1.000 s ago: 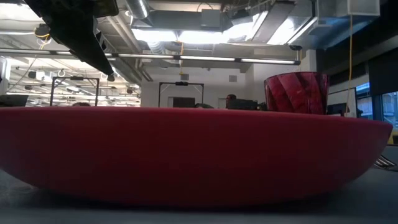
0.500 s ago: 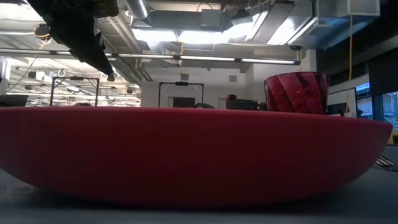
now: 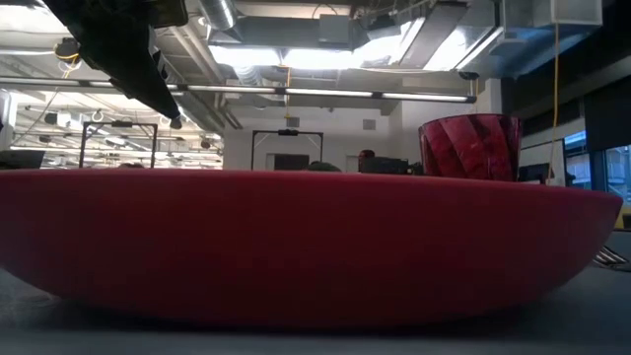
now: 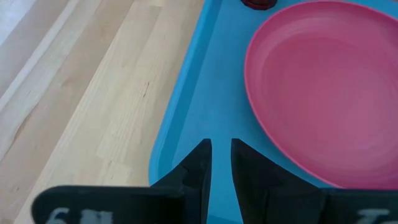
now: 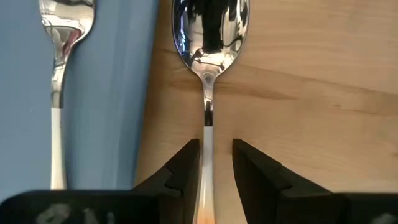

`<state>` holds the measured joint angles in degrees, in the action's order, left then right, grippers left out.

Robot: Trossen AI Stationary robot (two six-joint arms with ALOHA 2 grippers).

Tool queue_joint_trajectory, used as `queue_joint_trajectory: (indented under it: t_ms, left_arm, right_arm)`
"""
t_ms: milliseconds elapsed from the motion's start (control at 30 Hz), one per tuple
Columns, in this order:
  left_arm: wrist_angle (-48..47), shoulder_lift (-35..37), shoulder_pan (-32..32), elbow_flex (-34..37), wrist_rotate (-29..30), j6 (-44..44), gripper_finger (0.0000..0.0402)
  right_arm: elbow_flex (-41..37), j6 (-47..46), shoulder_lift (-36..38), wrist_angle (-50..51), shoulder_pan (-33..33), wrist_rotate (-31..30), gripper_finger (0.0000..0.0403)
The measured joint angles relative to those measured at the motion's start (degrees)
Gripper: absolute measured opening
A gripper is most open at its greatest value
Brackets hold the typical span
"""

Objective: Pick and place plate/cup/fork/spoon on tray
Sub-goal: Put the orange spoon on the blue tray to the left of the orange fork

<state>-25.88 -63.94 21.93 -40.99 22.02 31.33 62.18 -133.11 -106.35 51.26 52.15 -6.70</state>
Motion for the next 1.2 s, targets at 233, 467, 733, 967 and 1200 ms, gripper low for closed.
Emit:
queue_joint_trajectory:
  t_ms: [233, 467, 733, 967, 1200]
  left_arm:
    - [0.0, 0.0, 0.0, 0.0, 0.0, 0.0, 0.0054]
    - [0.0, 0.0, 0.0, 0.0, 0.0, 0.0, 0.0054]
    - [0.0, 0.0, 0.0, 0.0, 0.0, -0.3, 0.0054]
    - [0.0, 0.0, 0.0, 0.0, 0.0, -0.4, 0.0054]
    - [0.0, 0.0, 0.0, 0.0, 0.0, -0.4, 0.0054]
  right_arm:
    - [-0.6, 0.1, 0.2, -0.9, -0.3, 0.0, 0.0100]
    - [-0.1, 0.1, -0.1, -0.9, -0.4, -0.9, 0.0051]
    - [0.0, 0.1, -0.1, 0.6, -0.9, -1.0, 0.0013]
    - [-0.6, 0.2, 0.9, 6.0, -1.9, -2.0, 0.0009]
    - [5.6, 0.2, 4.0, 15.8, -2.1, -2.6, 0.0012]
